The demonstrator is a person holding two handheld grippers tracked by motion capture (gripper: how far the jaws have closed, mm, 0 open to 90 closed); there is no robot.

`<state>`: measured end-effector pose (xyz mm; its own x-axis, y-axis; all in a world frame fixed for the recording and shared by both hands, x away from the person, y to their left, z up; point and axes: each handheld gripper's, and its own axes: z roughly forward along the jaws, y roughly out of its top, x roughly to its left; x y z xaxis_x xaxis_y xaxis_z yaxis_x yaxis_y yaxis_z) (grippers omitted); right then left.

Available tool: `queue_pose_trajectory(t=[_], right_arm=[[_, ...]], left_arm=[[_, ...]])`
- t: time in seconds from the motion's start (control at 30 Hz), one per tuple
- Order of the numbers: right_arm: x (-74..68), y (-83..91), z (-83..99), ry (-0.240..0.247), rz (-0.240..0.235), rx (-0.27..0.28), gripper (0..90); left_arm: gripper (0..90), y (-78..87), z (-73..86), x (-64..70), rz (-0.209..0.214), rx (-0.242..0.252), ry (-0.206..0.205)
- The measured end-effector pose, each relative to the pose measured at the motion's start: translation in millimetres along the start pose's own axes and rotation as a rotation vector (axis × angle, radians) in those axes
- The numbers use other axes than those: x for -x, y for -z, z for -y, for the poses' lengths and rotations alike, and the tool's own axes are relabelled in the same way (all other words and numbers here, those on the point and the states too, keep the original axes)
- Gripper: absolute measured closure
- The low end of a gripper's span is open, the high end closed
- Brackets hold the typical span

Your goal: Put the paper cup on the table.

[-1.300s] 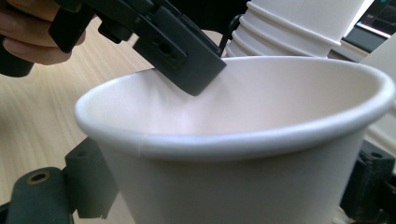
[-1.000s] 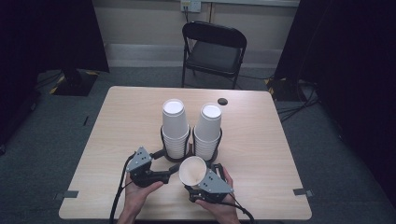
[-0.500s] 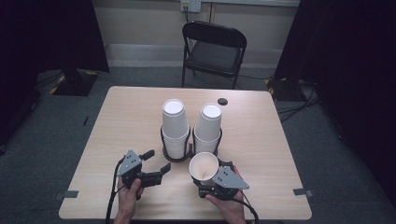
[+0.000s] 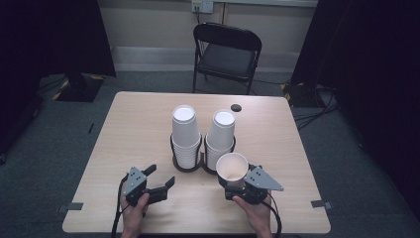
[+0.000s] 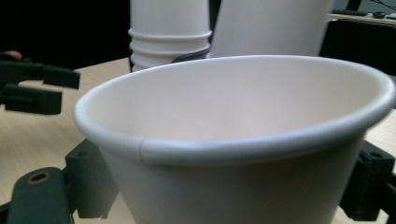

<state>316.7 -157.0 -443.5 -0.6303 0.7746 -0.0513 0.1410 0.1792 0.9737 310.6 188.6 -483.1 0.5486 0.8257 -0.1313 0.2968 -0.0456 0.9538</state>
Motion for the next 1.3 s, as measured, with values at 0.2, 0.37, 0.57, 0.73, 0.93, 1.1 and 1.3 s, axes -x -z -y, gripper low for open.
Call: queue_pose_trajectory(t=[0.2, 0.37, 0.57, 0.73, 0.93, 1.1, 1.3], right_arm=[[14.7, 5.1, -5.8, -0.033, 0.034, 0.037, 12.1], [30.7, 5.1, -13.1, -0.067, 0.071, 0.068, 12.2], [46.2, 1.2, -16.3, -0.091, 0.104, 0.078, 12.3], [61.8, -8.9, -16.5, -0.119, 0.137, 0.061, 12.4], [78.0, -17.4, -14.7, -0.161, 0.187, 0.035, 12.3], [90.0, -22.6, -16.3, -0.21, 0.203, 0.043, 12.2], [96.7, -31.3, -18.8, -0.206, 0.208, 0.03, 12.1]], left_arm=[[15.7, 0.9, 7.4, 2.6, -0.015, 0.012, 0.009], [15.6, 0.3, 9.6, 5.2, -0.021, 0.015, 0.002], [15.7, -1.9, 12.7, 10.9, -0.041, 0.006, -0.023], [15.7, -3.0, 14.4, 13.6, -0.049, 0.019, -0.04], [15.6, -2.4, 14.8, 14.6, -0.052, 0.031, -0.054], [15.5, -1.1, 15.5, 16.3, -0.063, 0.041, -0.066], [15.7, 0.4, 16.7, 17.3, -0.069, 0.062, -0.062]])
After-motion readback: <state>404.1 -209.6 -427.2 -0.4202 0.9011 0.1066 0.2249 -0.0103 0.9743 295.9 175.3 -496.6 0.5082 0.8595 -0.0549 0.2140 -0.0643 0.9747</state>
